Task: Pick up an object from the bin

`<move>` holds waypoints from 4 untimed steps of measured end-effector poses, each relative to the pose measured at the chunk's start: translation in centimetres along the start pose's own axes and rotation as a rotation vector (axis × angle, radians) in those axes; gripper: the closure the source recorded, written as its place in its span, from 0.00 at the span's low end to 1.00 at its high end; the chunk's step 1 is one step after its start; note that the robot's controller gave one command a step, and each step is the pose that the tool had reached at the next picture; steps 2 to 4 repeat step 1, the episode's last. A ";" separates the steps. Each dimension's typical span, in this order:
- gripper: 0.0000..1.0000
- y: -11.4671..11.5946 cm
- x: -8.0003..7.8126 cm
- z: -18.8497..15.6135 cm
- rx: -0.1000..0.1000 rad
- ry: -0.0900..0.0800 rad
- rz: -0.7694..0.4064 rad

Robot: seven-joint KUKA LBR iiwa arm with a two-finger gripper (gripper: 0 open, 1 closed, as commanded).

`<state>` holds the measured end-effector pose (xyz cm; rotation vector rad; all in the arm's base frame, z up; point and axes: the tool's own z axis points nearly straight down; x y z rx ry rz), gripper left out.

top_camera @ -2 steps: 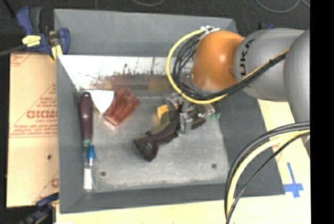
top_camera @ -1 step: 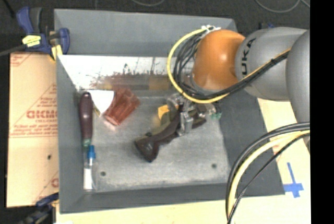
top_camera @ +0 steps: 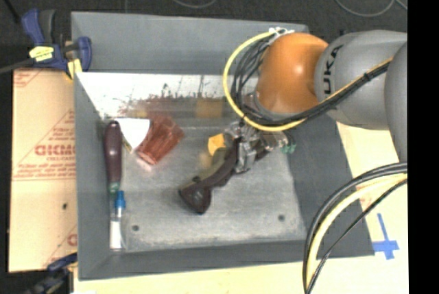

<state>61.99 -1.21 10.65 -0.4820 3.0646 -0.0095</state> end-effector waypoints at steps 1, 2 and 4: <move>1.00 -0.1 -0.2 -1.3 0.003 -0.007 0.001; 1.00 -0.1 -0.2 -1.3 0.003 -0.007 0.001; 1.00 -0.1 -0.2 -1.3 0.003 -0.007 0.001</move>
Offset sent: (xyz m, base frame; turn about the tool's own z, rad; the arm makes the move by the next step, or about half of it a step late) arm 0.0001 0.0001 0.0187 0.0000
